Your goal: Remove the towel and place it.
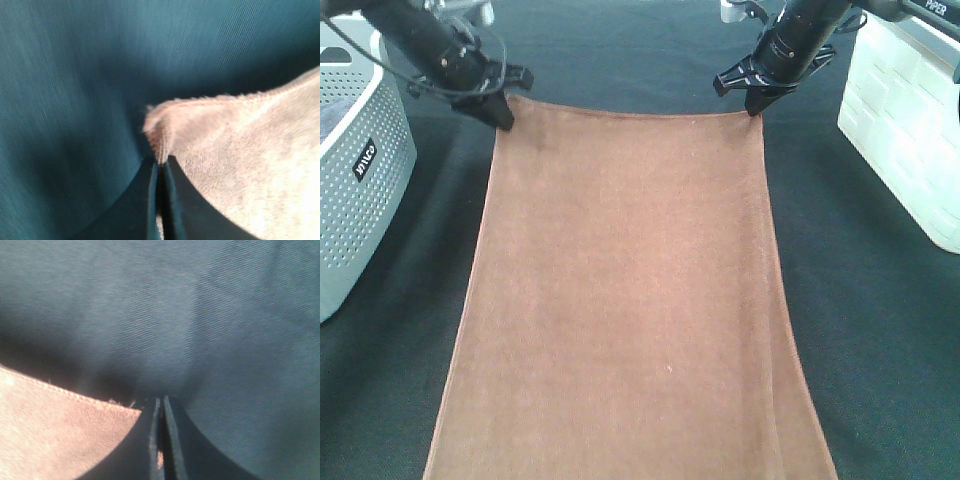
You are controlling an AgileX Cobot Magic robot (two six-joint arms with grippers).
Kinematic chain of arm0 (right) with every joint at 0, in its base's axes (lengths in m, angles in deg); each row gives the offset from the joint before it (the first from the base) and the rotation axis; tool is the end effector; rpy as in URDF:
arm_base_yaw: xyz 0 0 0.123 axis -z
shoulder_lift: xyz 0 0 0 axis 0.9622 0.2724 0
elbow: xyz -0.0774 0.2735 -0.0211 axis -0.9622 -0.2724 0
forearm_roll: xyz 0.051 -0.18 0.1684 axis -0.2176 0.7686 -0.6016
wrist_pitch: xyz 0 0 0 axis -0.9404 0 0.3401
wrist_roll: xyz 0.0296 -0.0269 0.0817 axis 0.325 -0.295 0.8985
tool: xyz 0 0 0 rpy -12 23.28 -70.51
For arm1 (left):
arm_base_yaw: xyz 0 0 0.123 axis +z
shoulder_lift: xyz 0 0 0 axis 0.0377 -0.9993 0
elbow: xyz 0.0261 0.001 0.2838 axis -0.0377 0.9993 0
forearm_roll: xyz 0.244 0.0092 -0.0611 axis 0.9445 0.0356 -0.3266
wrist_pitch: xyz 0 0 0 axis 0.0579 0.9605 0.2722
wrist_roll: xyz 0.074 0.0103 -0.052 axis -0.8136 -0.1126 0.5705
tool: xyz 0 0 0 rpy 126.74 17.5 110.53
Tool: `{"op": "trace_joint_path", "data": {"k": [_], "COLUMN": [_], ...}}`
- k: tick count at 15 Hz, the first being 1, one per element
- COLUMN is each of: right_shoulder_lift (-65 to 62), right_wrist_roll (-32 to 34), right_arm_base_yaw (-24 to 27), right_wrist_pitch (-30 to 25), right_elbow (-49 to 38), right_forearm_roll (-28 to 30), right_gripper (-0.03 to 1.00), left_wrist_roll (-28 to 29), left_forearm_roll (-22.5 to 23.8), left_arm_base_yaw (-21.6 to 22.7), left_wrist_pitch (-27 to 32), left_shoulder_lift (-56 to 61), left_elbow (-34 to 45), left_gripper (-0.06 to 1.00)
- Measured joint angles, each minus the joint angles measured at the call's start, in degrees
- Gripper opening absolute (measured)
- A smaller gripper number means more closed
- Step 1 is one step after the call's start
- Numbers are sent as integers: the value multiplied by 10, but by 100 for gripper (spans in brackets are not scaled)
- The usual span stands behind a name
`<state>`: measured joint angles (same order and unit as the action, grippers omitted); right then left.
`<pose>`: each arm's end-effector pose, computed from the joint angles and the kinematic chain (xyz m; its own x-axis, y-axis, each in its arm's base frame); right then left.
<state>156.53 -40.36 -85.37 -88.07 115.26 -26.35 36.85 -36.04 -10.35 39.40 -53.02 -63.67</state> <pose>0.5397 0.1083 0.1805 -0.7645 -0.4097 -0.4977 -0.4094 0.9049 -0.1160 0.5247 -0.1007 0.1800 -0.8744 0.1465 -0.4625 0.2796 0.9312 -0.2337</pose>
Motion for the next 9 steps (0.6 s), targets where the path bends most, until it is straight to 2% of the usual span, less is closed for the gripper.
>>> {"op": "trace_joint_path", "data": {"k": [4,9], "right_shoulder_lift": [0,0], "right_wrist_roll": [14,28], "right_arm_base_yaw": [0,0], "right_wrist_pitch": [70,150], "right_elbow": [0,0], "right_forearm_roll": [3,4], "right_gripper": [0,0], "left_wrist_roll": [0,0], "left_forearm_roll": [5,5], "left_arm_base_yaw": [0,0], "left_wrist_pitch": [-33,-114], "left_shoulder_lift": [-1,-1], "left_elbow": [-8,-8], "left_gripper": [0,0]}}
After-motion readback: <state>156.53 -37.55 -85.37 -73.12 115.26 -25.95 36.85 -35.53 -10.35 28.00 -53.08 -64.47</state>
